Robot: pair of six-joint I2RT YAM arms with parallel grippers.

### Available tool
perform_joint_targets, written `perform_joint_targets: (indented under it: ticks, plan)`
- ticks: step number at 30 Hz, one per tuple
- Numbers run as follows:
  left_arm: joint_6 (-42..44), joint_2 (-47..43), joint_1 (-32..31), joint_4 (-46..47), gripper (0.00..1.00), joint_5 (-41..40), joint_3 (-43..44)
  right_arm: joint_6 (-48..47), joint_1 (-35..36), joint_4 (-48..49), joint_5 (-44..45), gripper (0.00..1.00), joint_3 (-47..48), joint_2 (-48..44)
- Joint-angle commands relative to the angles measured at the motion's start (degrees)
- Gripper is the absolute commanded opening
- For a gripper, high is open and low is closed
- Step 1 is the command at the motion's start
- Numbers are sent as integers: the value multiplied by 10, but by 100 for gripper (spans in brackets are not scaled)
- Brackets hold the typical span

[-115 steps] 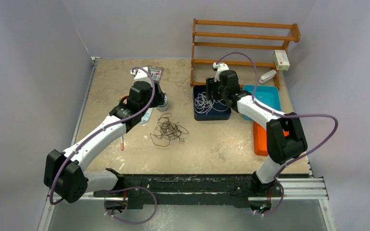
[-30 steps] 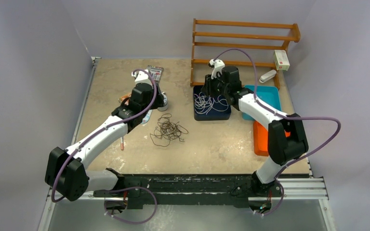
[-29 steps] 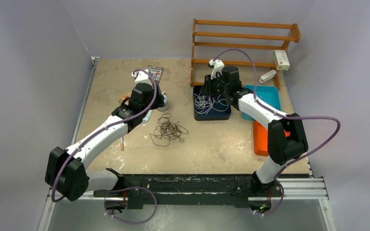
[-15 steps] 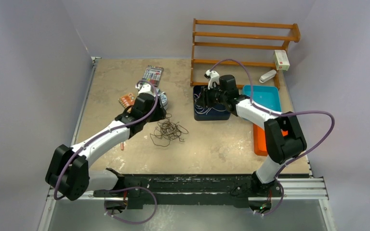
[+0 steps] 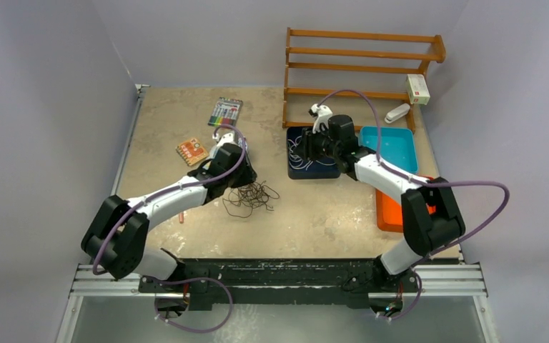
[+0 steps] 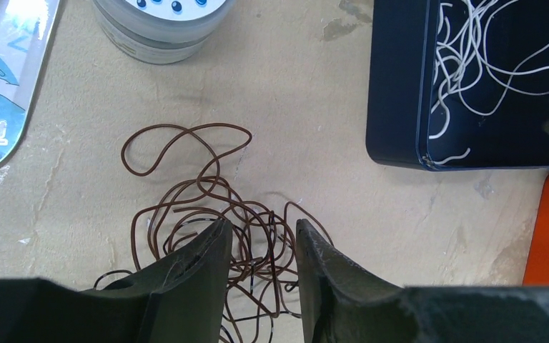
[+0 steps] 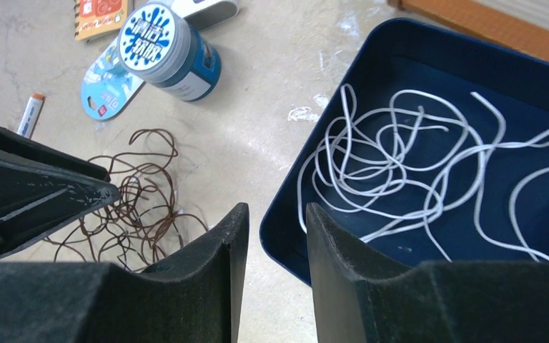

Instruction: Untangle the cables

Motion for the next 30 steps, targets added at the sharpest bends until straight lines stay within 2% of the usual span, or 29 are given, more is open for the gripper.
perform_joint_targets:
  ticks: [1, 8, 12, 20, 25, 30]
  plan:
    - [-23, 7, -1, 36, 37, -1, 11, 13, 1, 30, 48, 38, -14, -55]
    - [-16, 32, -1, 52, 28, 11, 22, 19, 1, 75, 65, 39, -97, -136]
    - [-5, 43, -1, 47, 14, 8, 38, 40, 1, 90, 79, 41, -134, -171]
    - [38, 12, -1, 12, 0, -29, 79, 43, 1, 143, 120, 46, -169, -220]
    - [74, -30, -1, -20, 0, -48, 104, 64, 1, 206, 158, 49, -192, -239]
    - [112, -56, -1, -44, 0, -39, 130, 64, 1, 217, 224, 55, -198, -256]
